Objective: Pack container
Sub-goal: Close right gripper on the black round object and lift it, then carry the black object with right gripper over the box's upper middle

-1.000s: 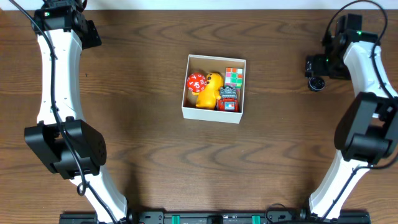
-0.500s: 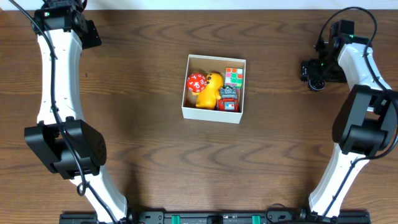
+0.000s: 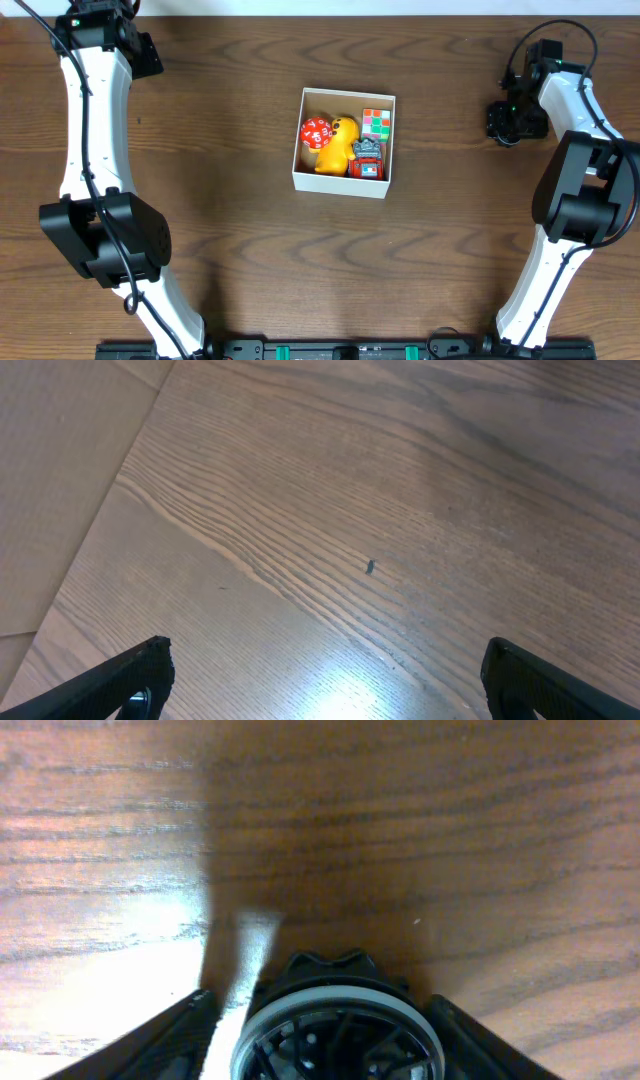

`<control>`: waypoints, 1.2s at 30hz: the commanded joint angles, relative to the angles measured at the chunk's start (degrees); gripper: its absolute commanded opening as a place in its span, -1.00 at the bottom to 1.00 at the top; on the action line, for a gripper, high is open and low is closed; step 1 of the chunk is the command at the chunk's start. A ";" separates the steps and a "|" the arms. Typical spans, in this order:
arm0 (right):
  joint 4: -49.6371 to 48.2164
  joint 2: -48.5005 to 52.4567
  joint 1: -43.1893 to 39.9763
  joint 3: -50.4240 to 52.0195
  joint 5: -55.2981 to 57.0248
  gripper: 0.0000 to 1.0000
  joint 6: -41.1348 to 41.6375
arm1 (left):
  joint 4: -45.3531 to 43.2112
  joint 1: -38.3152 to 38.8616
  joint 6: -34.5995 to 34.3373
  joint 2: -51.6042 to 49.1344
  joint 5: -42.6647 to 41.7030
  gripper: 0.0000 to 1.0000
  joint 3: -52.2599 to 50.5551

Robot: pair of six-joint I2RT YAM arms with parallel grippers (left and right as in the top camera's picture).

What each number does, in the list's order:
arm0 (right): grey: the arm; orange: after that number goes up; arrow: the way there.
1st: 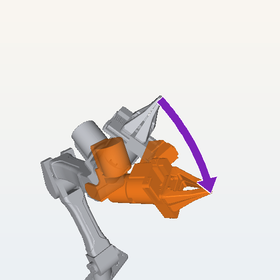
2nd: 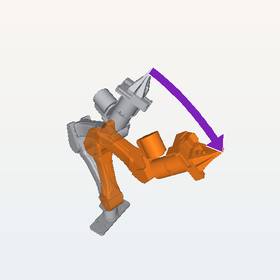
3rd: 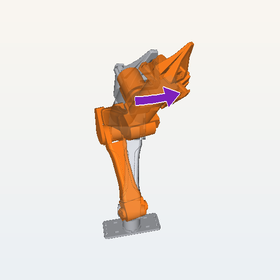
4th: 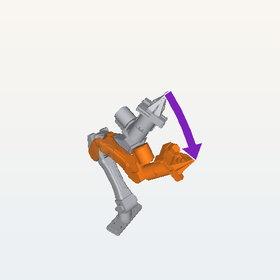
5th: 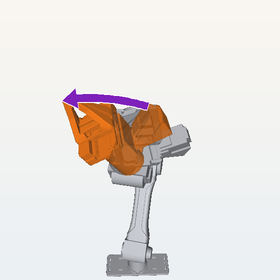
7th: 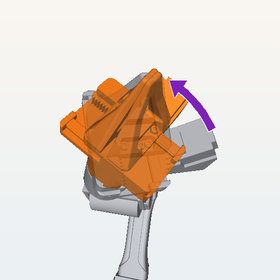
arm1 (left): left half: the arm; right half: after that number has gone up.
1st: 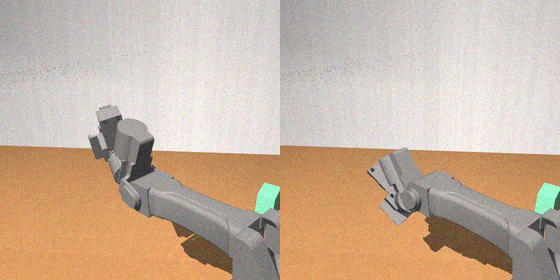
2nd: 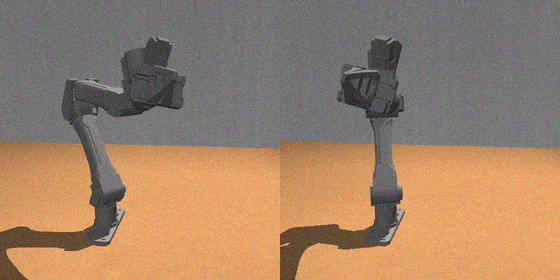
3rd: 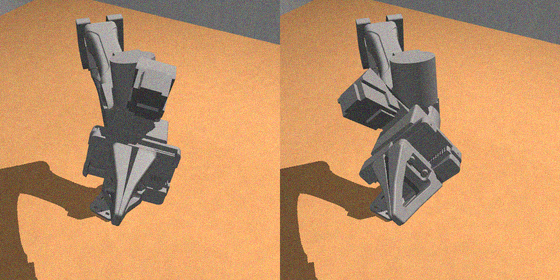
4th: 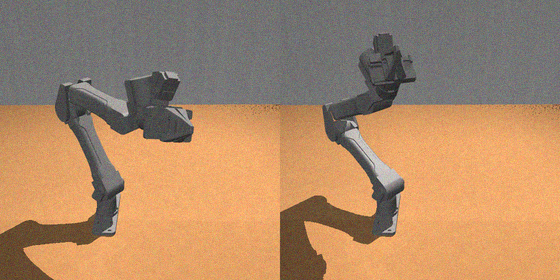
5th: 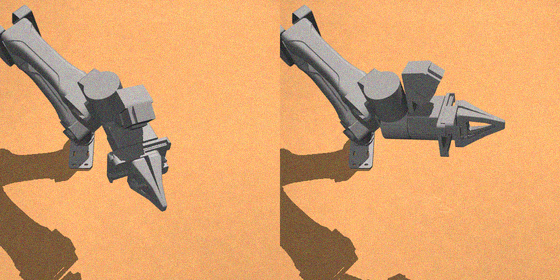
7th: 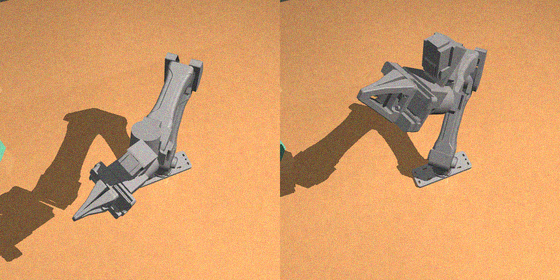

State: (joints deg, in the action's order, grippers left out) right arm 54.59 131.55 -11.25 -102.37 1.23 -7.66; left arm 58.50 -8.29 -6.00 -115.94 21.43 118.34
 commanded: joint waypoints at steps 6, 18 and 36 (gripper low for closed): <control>1.40 -0.37 0.15 -0.07 2.45 0.14 -0.13 | 0.15 -0.04 -0.31 0.22 1.14 0.96 0.87; 1.14 -10.16 5.84 -0.17 2.12 0.05 -0.13 | 0.15 -0.04 -0.31 0.22 1.14 0.96 0.87; 1.16 -22.27 28.65 -0.17 -1.49 0.03 1.81 | 0.15 -0.04 -0.31 0.22 1.14 0.96 0.87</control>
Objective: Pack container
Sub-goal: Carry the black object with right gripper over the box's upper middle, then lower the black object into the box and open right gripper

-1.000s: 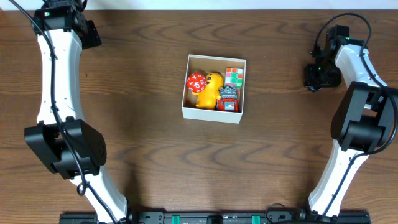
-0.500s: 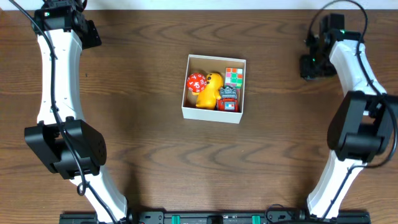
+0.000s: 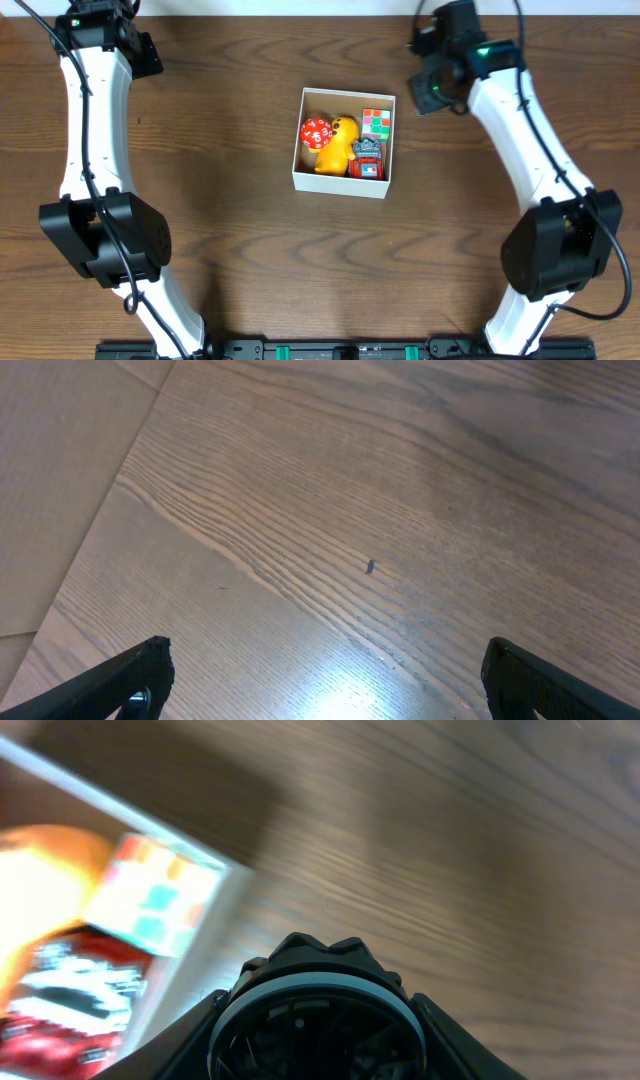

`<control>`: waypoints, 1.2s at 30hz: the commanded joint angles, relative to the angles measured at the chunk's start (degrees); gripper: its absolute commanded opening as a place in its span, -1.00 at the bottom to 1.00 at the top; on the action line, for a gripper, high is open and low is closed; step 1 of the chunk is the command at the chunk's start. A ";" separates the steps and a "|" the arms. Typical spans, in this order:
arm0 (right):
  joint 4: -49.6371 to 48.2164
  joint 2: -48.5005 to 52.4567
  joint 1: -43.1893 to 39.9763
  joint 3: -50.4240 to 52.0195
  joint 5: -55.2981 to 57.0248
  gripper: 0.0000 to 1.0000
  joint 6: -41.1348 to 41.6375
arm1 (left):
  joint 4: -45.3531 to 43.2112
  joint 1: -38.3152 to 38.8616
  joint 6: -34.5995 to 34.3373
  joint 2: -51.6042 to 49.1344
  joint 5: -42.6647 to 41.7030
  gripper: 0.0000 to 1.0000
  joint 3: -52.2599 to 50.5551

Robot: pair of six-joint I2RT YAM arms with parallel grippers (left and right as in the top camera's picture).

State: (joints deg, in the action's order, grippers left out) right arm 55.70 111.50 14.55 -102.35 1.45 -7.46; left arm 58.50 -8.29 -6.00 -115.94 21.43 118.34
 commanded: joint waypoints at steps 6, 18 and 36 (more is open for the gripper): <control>-1.27 -1.51 8.72 -0.15 -3.43 0.04 1.62 | 0.17 -0.04 -0.31 0.22 1.14 0.96 0.87; -8.02 5.22 12.48 -0.02 -3.41 -0.01 1.64 | 0.17 -0.04 -0.31 0.22 1.14 0.96 0.87; -9.68 8.85 12.70 -0.11 -3.41 0.79 2.71 | 0.15 -0.04 -0.31 0.22 1.14 0.96 0.87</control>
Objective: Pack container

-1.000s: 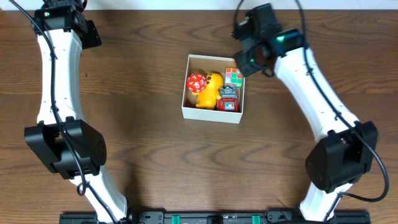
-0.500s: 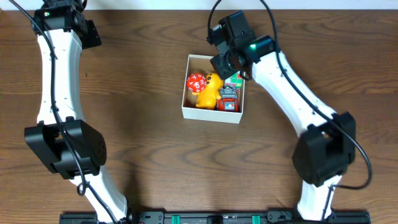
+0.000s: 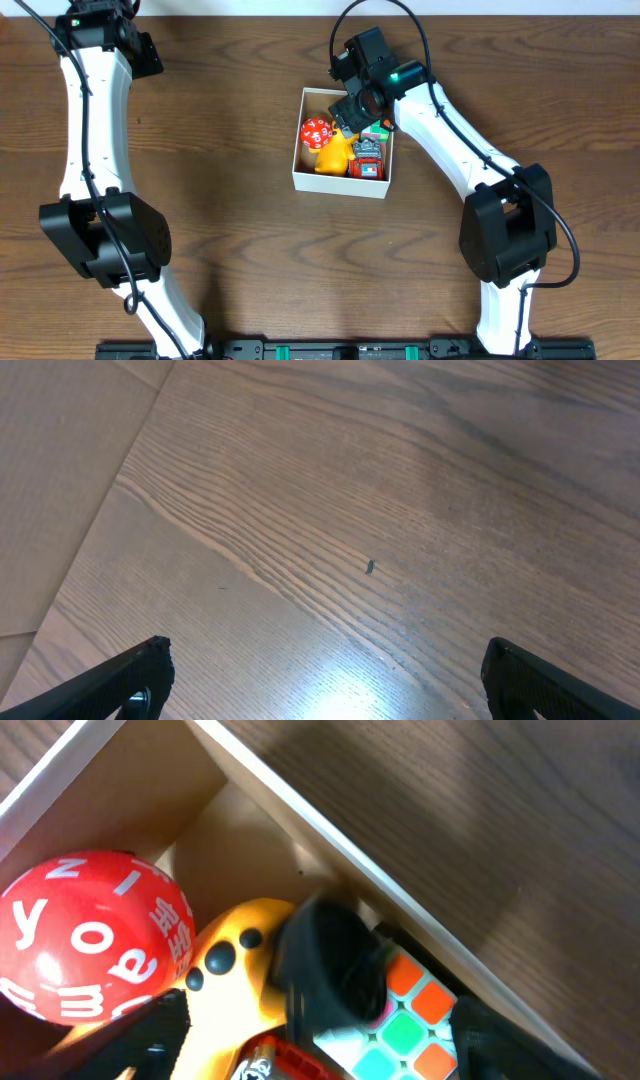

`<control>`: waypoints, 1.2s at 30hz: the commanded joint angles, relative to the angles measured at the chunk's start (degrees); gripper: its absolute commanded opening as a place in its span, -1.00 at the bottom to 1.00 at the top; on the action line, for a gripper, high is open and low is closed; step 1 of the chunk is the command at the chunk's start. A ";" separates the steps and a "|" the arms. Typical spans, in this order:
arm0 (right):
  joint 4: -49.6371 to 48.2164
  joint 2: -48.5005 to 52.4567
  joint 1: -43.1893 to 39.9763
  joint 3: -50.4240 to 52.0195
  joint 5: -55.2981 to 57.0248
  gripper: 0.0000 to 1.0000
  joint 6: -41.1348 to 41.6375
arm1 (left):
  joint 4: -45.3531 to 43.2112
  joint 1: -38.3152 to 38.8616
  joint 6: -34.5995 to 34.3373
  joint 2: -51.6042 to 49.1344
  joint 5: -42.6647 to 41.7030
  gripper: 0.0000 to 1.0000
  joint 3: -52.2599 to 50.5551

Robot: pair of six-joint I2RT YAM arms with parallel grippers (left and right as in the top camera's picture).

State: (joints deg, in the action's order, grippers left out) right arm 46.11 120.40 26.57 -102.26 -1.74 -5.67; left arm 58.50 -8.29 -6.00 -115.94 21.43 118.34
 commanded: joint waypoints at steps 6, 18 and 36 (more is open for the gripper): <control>2.19 -1.70 0.39 -3.52 0.07 0.96 1.51 | 0.15 -0.04 -0.31 0.22 1.14 0.96 0.87; 9.53 -11.61 -10.01 -18.88 6.91 0.98 4.79 | 0.17 -0.04 -0.31 0.22 1.14 0.96 0.87; 10.32 -20.98 -29.24 -19.02 9.44 0.98 4.76 | 0.15 -0.04 -0.31 0.22 1.14 0.96 0.87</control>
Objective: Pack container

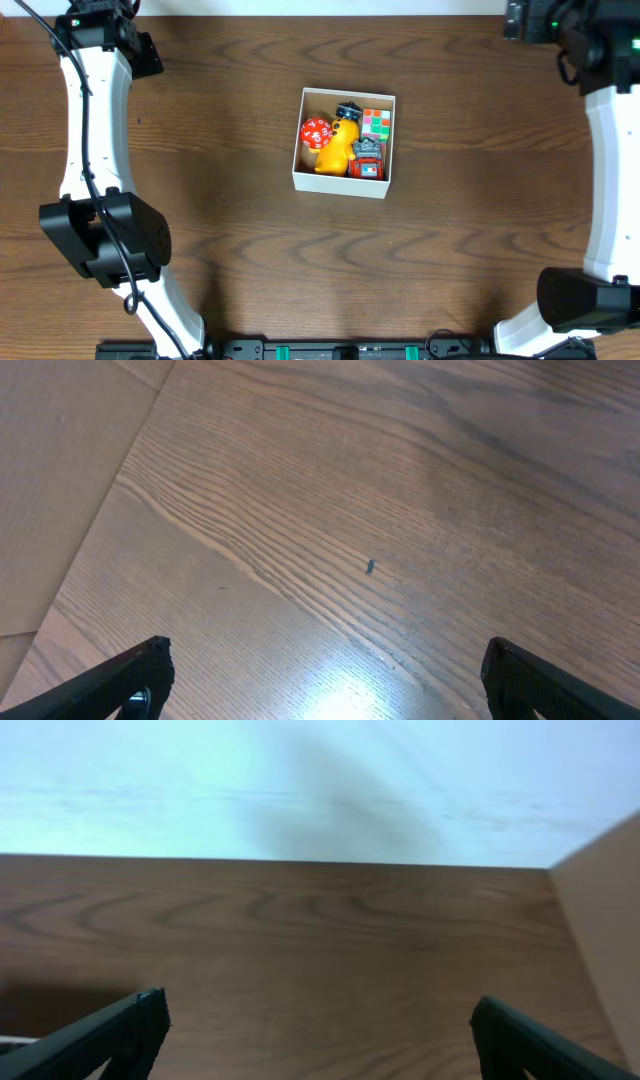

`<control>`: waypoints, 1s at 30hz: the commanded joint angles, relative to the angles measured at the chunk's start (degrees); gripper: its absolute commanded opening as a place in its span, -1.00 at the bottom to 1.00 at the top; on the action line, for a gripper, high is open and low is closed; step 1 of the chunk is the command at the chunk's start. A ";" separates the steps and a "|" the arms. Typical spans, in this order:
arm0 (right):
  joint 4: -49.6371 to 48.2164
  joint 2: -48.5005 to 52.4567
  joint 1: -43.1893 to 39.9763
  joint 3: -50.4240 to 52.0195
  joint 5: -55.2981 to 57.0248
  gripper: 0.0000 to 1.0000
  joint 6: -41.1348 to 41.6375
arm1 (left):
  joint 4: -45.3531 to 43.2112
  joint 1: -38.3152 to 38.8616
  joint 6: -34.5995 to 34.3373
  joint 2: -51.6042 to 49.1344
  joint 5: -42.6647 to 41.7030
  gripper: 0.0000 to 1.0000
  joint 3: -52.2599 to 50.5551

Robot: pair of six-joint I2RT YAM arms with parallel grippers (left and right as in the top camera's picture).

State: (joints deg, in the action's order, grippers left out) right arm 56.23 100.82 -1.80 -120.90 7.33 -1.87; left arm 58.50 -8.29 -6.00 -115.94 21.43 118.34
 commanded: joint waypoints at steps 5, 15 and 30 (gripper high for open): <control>0.20 -1.31 -1.22 -0.37 0.35 0.98 0.96 | 0.15 -0.04 -0.31 0.22 1.14 0.96 0.87; 0.94 -1.31 -1.22 -0.37 0.42 0.98 0.94 | 0.17 -0.04 -0.31 0.22 1.14 0.96 0.87; -4.81 -7.87 -0.17 -0.04 -4.33 0.98 6.71 | 0.15 -0.04 -0.31 0.22 1.14 0.96 0.87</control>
State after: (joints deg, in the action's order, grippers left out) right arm 51.57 98.39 -2.76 -120.75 3.84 3.53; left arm 58.50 -8.29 -6.00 -115.94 21.43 118.34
